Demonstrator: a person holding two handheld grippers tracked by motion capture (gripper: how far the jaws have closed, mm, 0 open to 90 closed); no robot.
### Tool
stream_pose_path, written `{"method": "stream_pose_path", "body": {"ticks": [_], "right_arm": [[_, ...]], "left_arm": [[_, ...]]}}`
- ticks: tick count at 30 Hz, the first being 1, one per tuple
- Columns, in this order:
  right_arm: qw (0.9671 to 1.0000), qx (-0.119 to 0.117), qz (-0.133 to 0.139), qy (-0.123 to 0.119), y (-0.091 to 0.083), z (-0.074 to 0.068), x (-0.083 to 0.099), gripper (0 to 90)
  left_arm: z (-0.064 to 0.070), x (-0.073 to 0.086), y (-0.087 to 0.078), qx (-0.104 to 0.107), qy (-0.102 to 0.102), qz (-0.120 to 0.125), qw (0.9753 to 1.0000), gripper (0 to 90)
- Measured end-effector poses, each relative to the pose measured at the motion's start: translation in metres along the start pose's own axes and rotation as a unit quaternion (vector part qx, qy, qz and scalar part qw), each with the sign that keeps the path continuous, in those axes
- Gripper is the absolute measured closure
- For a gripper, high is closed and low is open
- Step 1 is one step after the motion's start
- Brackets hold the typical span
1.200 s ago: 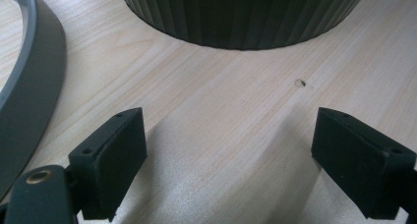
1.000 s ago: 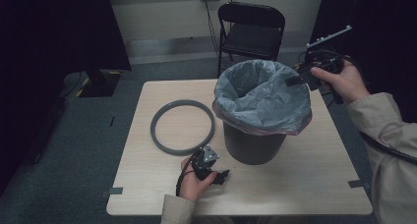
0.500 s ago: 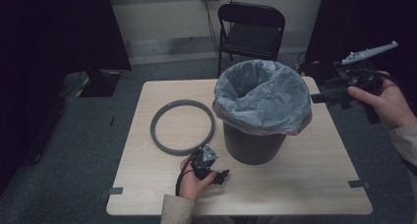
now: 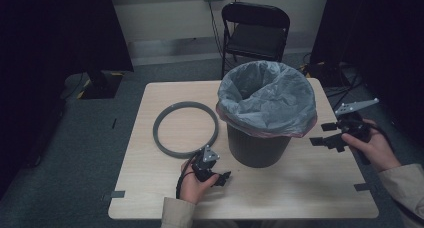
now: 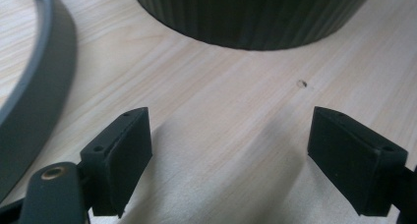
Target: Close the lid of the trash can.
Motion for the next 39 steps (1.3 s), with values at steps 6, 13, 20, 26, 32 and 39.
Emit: {"method": "stream_pose_path", "body": {"ticks": [6, 13, 20, 26, 32, 39], "right_arm": [[0.9997, 0.012, -0.022, 0.000, 0.041, -0.001, 0.044, 16.6], [0.9992, 0.028, -0.023, -0.018, 0.072, -0.005, 0.073, 16.7], [0.9983, 0.045, 0.001, -0.038, 0.085, -0.005, 0.086, 16.2], [0.9968, 0.058, 0.033, -0.045, 0.087, -0.008, 0.092, 14.9], [0.9967, 0.063, 0.034, -0.039, 0.086, -0.008, 0.093, 14.9], [0.9967, 0.063, 0.033, -0.039, 0.086, -0.008, 0.093, 14.9]], "left_arm": [[-0.014, -0.013, -0.018, -0.006, -0.012, 0.018, 0.9997, 16.2], [-0.056, -0.033, -0.039, -0.042, -0.043, 0.027, 0.9978, 16.0], [-0.102, -0.032, -0.035, -0.076, -0.086, 0.012, 0.9933, 16.4], [-0.128, -0.024, -0.022, -0.102, -0.086, -0.027, 0.9907, 17.5], [-0.125, -0.014, -0.007, -0.103, -0.059, -0.059, 0.9911, 19.9], [-0.084, 0.002, -0.026, -0.080, -0.035, -0.084, 0.9926, 24.4]]}}
Point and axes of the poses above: each handheld gripper's, and its own axes: y roughly forward along the jaws, x roughly out of its underside, z roughly to its right, the point moved 6 cm from there along y, roughly forward along the jaws, and after that the axes turned 2 degrees about y, right-handed, at the moved point
